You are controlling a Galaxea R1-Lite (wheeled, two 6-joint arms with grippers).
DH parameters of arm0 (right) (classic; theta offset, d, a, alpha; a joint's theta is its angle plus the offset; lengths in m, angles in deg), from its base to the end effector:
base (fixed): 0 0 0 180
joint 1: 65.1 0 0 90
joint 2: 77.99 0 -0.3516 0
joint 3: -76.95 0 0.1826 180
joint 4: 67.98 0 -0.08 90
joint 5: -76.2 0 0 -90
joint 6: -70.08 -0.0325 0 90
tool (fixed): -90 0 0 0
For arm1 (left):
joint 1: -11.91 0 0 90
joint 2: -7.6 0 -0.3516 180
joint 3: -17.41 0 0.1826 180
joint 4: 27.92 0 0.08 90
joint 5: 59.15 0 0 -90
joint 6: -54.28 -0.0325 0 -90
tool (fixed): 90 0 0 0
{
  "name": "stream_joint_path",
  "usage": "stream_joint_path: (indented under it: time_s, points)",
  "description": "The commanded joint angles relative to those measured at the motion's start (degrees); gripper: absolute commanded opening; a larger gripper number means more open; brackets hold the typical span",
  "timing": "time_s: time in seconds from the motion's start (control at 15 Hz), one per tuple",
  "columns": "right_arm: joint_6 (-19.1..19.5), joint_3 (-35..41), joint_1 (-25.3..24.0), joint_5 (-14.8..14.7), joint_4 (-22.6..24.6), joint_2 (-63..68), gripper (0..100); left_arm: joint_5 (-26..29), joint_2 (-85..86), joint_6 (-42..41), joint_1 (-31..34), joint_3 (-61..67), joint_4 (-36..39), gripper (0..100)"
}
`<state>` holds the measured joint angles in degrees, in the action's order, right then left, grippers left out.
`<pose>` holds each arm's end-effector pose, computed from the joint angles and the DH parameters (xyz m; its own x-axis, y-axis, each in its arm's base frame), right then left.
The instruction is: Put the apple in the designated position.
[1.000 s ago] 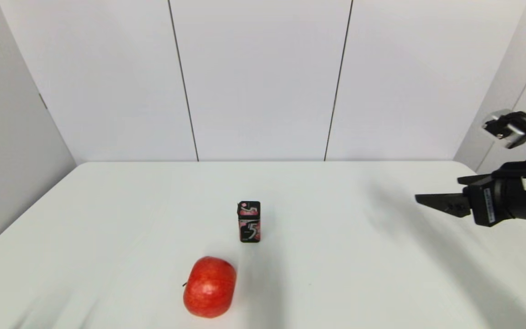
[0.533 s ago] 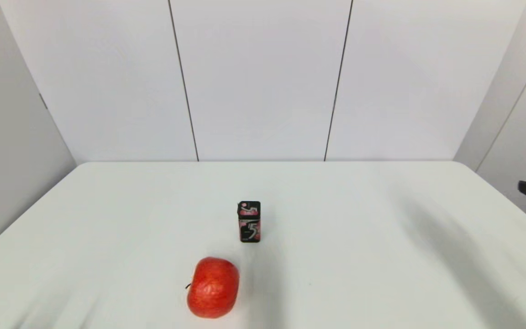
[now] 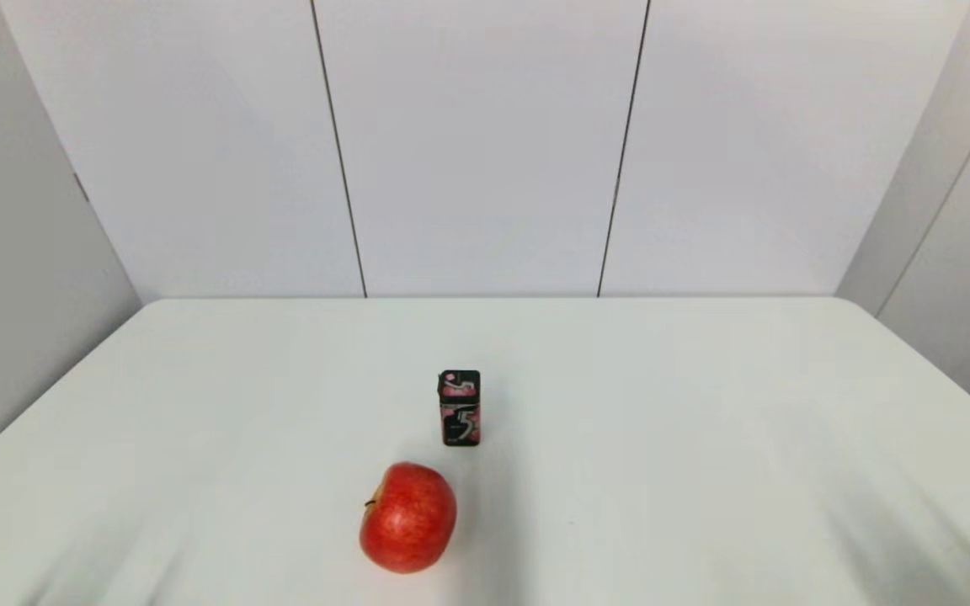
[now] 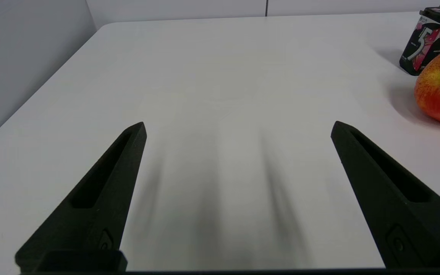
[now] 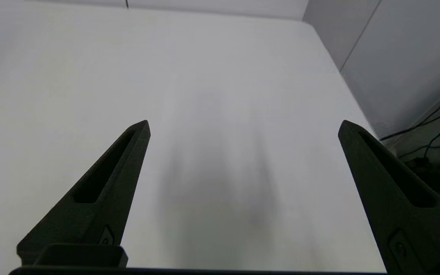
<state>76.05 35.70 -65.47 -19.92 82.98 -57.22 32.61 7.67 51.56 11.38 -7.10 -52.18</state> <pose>-0.0466 -0.0038 0.1719 0.9839 -0.1003 -0.1480 0.0830 0.9895 -0.1186 -0.0731 -0.0003 0.0762 0.9992 -0.0400 0.0056 0.0396 0.9981 0.0476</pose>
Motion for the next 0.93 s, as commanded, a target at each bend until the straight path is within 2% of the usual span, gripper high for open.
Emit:
stream_joint_path:
  time_s: [0.07, 0.13, 0.2, 0.27, 0.4, 0.53, 0.93]
  points:
    - [-0.44, 17.71, -0.15, 4.53, 11.84, -12.33, 100, 0.00, -0.07, -0.01, 0.00, 0.01, 0.02, 100]
    - [-0.26, 17.27, 0.11, 8.05, 8.68, -15.85, 100, 0.00, -0.07, -0.01, 0.00, 0.01, 0.02, 100]
    - [-0.35, 16.57, 0.11, 7.61, 6.48, -18.22, 100, 0.00, -0.07, -0.01, 0.00, 0.01, 0.02, 100]
    - [-0.61, 16.57, 0.11, 7.53, 6.39, -19.01, 100, 0.00, -0.07, -0.01, 0.00, 0.01, 0.02, 100]
    - [-5.36, 17.54, 0.20, 6.30, 6.65, -20.68, 100, 0.00, -0.07, -0.01, 0.00, 0.01, 0.02, 100]
    - [-7.20, 17.54, 0.20, 5.59, 6.65, -20.68, 100, 0.00, -0.07, -0.01, 0.00, 0.01, 0.02, 100]
    - [-7.99, 17.54, 0.20, 5.24, 6.65, -20.68, 100, 0.00, -0.07, -0.01, 0.00, 0.01, 0.02, 100]
